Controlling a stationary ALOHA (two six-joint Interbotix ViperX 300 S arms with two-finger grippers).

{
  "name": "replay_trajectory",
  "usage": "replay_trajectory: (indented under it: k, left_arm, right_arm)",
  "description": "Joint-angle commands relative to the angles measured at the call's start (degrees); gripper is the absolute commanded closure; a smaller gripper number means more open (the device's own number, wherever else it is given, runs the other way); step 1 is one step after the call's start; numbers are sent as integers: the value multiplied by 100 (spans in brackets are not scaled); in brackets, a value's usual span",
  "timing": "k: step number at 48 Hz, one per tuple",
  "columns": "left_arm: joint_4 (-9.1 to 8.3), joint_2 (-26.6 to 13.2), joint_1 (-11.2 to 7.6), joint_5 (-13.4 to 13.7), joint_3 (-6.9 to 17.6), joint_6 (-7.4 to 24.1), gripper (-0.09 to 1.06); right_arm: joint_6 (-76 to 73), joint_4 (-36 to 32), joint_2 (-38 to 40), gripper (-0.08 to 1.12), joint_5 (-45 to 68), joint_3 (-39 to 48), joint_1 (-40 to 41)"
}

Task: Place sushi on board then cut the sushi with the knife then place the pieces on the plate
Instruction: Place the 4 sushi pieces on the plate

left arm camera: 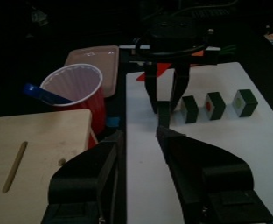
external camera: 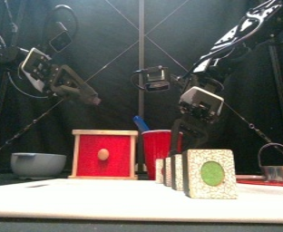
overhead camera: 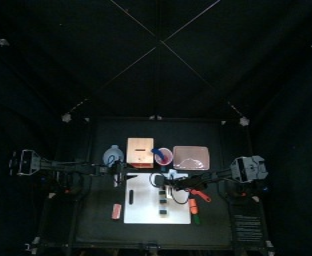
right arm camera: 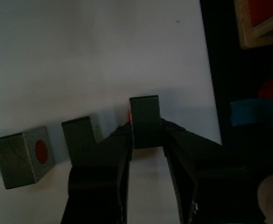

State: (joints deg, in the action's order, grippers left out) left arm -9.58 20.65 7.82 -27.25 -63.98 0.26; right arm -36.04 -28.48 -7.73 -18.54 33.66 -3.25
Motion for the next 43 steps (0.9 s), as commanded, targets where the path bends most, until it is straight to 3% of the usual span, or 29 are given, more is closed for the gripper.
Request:
replay_trajectory:
  k: [1,21,43]
  left_arm:
    - [35,0,35,-35,53,-9,20]
    - [167,0,35,-35,26,0,20]
    - [185,0,44,-35,26,0,20]
  right_arm:
    - [-18,44,448,46,-176,-44,35]
    - [-53,501,1828,45,-1292,536,633]
    - [-44,563,1468,45,-914,976,2171]
